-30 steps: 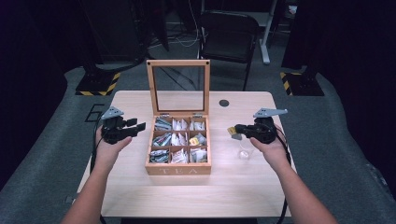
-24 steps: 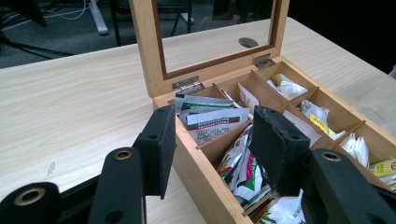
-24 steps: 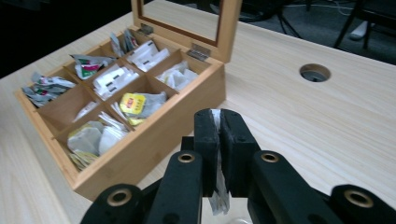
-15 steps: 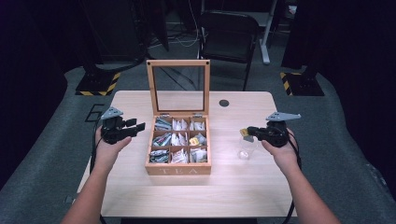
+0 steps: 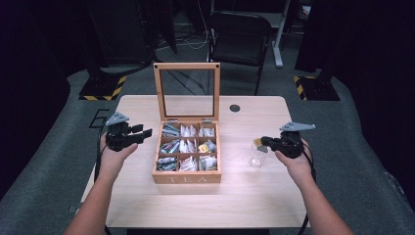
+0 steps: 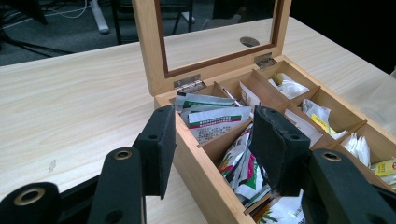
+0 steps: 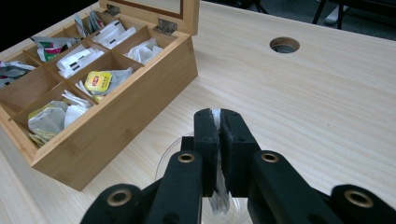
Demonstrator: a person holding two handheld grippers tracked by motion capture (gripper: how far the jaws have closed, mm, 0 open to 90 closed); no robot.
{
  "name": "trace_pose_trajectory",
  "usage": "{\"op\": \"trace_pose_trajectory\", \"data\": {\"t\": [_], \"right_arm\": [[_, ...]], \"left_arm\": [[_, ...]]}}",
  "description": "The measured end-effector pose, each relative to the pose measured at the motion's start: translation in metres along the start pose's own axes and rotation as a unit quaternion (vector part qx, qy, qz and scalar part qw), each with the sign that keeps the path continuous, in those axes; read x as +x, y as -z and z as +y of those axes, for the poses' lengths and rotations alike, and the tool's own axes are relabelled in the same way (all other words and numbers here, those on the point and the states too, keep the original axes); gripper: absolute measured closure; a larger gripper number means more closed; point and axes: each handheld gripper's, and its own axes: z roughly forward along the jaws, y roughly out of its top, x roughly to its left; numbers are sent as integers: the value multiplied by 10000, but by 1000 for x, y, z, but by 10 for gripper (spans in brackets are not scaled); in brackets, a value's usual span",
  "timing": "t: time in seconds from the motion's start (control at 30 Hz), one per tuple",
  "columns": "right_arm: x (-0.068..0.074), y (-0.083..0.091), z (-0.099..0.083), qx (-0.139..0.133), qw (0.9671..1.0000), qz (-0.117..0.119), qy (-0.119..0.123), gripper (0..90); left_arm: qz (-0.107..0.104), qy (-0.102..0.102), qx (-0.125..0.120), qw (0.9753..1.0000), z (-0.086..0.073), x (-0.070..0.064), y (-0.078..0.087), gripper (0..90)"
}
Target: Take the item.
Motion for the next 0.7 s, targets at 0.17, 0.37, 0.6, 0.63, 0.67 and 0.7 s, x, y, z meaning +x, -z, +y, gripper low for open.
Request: {"op": "trace_pose_trajectory", "data": {"t": [0.17, 0.37, 0.6, 0.63, 0.67, 0.7], "right_arm": [[-1, -3, -6, 36, 10000, -28, -37, 853], [-2, -7, -13, 118, 9999, -30, -68, 853], [-3, -10, -16, 135, 9998, -16, -109, 851], [-3, -10, -16, 135, 9998, -16, -109, 851], [-3, -10, -17, 159, 9998, -23, -122, 850], [-3, -10, -17, 159, 9998, -23, -122, 850]], "left_arm": [[-6, -16, 6, 10000, 0, 0, 0, 500], [-21, -6, 15, 10000, -1, 0, 0, 499], [2, 3, 9, 10000, -1, 0, -1, 499], [3, 3, 8, 10000, -1, 0, -1, 499], [0, 24, 10, 10000, -1, 0, 0, 499], [0, 24, 10, 10000, -1, 0, 0, 499]]}}
